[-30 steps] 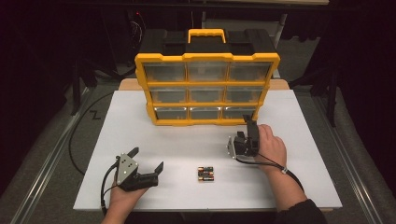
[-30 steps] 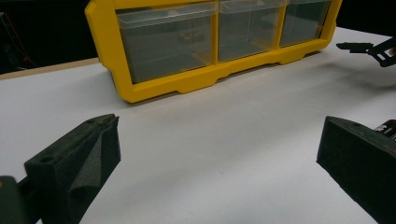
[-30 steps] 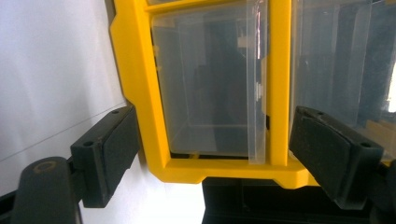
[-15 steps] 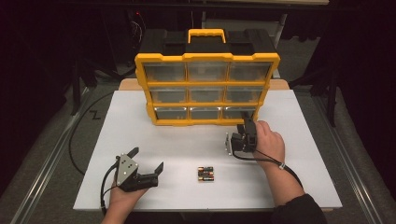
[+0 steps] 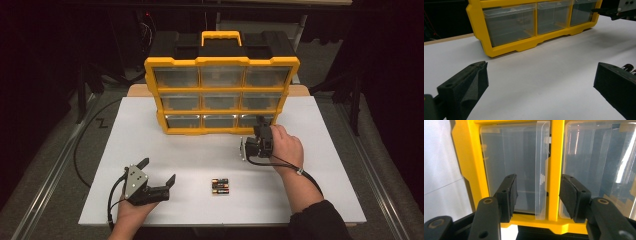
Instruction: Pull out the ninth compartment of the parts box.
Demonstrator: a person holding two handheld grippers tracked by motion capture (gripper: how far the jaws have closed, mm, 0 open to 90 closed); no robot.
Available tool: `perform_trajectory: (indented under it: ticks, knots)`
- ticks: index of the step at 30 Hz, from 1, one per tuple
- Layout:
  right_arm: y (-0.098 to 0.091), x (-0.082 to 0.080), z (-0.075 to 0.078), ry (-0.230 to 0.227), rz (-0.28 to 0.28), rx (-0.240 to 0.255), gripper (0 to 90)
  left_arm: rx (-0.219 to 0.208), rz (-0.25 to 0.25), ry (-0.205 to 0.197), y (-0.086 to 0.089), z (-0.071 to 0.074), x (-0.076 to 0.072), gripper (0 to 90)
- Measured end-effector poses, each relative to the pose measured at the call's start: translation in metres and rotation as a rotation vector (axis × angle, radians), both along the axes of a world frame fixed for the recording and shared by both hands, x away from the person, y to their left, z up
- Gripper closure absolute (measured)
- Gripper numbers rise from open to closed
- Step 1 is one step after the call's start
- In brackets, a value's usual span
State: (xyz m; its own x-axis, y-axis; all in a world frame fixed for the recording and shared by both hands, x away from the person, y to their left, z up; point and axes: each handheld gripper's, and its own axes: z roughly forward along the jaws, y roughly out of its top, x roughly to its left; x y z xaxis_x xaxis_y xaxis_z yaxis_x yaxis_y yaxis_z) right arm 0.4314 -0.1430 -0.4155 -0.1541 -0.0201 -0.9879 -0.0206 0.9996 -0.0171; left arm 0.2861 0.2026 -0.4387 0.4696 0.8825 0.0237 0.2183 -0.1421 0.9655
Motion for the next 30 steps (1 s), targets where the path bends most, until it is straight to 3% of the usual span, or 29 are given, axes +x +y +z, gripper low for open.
perform_trajectory:
  ticks: [2,3,6,12,13,17,20,30]
  knots:
    - [0.0,0.003,-0.001,-0.017,0.02,0.018,52.8,0.003,-0.003,0.004,0.0,0.0,0.0,0.1]
    - [0.001,0.003,0.0,-0.007,0.003,-0.001,53.8,0.003,-0.005,0.005,0.0,0.0,0.0,0.1]
    - [0.002,0.004,-0.001,0.003,-0.014,0.009,56.4,0.001,-0.004,0.004,0.0,0.0,0.0,0.1]
    - [0.003,0.008,0.002,-0.027,-0.003,0.007,65.9,-0.006,-0.004,0.002,0.001,0.0,0.0,0.1]
    - [0.004,0.008,0.004,-0.007,-0.024,0.006,65.9,-0.006,-0.004,0.002,0.001,0.0,0.0,0.1]
    - [0.005,0.009,0.004,-0.006,-0.014,-0.004,67.7,-0.007,-0.004,0.002,0.001,0.0,0.0,0.1]
    - [0.005,0.01,0.002,-0.015,-0.007,-0.022,68.7,-0.007,-0.005,0.003,0.001,0.0,0.0,0.1]
    - [0.005,0.015,0.0,-0.026,-0.031,-0.017,73.3,-0.013,-0.002,0.002,0.002,0.0,0.0,0.1]
